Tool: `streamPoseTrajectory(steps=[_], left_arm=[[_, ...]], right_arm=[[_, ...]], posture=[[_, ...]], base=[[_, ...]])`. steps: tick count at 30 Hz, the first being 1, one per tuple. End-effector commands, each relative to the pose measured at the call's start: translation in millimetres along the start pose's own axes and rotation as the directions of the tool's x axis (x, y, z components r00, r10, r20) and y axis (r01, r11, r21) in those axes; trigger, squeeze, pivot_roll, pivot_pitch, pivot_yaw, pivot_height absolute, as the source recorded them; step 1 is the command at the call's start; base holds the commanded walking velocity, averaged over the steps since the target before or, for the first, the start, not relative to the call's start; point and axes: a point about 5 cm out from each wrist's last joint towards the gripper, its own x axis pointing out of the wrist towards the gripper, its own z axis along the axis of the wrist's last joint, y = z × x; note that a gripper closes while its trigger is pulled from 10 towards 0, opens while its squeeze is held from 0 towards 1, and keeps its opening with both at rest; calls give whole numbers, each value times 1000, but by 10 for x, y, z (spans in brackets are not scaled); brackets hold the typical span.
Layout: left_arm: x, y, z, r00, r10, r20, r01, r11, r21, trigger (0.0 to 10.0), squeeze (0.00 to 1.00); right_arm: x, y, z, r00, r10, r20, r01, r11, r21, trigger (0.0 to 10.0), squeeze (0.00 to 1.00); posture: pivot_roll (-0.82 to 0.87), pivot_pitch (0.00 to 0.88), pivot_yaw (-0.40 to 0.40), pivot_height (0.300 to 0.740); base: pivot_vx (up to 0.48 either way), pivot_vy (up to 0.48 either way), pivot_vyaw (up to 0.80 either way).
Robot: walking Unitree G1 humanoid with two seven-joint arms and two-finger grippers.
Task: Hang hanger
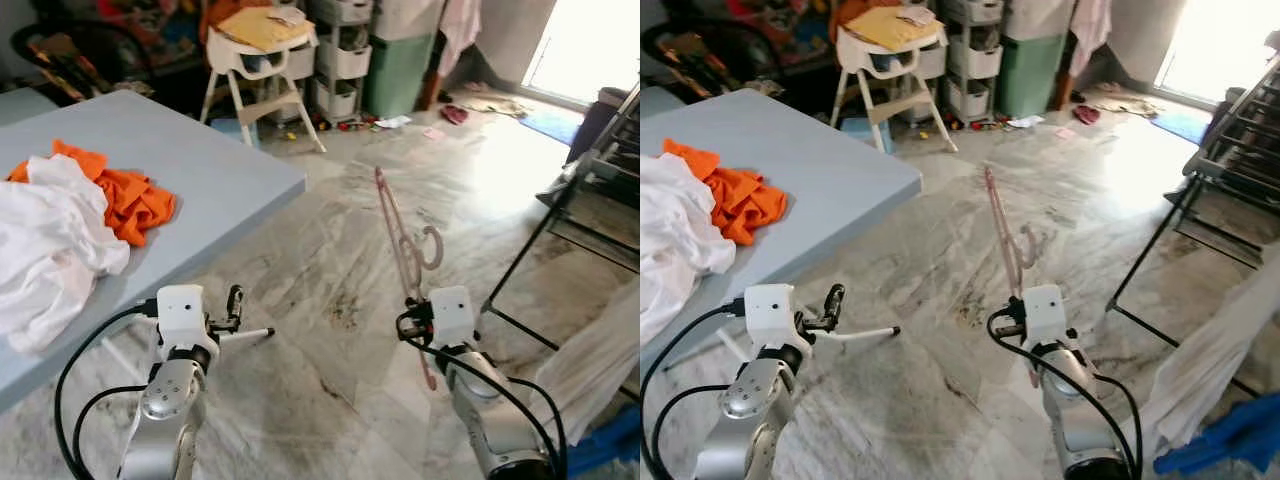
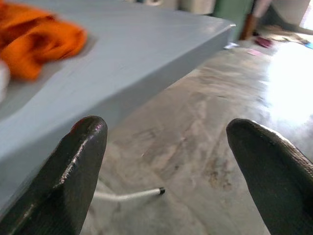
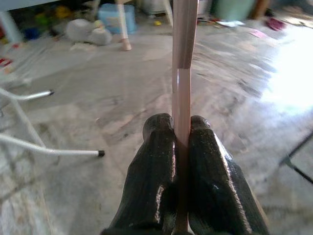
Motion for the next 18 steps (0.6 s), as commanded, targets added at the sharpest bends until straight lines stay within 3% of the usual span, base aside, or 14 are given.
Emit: streamPoseTrajectory(steps=[1,9,14,18], left_arm=[[30,-63,22,1000,-30,4,30,1000,-1,10000,0],[54,-70,-76,999,-39,-33,40,999,23,10000,0],[66,-205,-180,995,-81,-58,83,996,28,10000,0],[73,-258,-192,991,-124,-45,125,992,29,10000,0]], right_arm=[[-18,-127,19,998,-66,5,66,998,-10,10000,0],[-44,-202,-41,988,-154,-17,154,988,-29,10000,0],[-76,-225,-102,982,-184,-38,183,983,-22,10000,0],[-84,-223,-107,981,-193,-37,192,981,-18,10000,0]], posture=[[-44,0,19,740],[-47,0,32,740],[-55,0,39,740],[-63,0,44,740]], base=[[0,394,-800],[0,399,-800],[0,385,-800],[0,0,-178]])
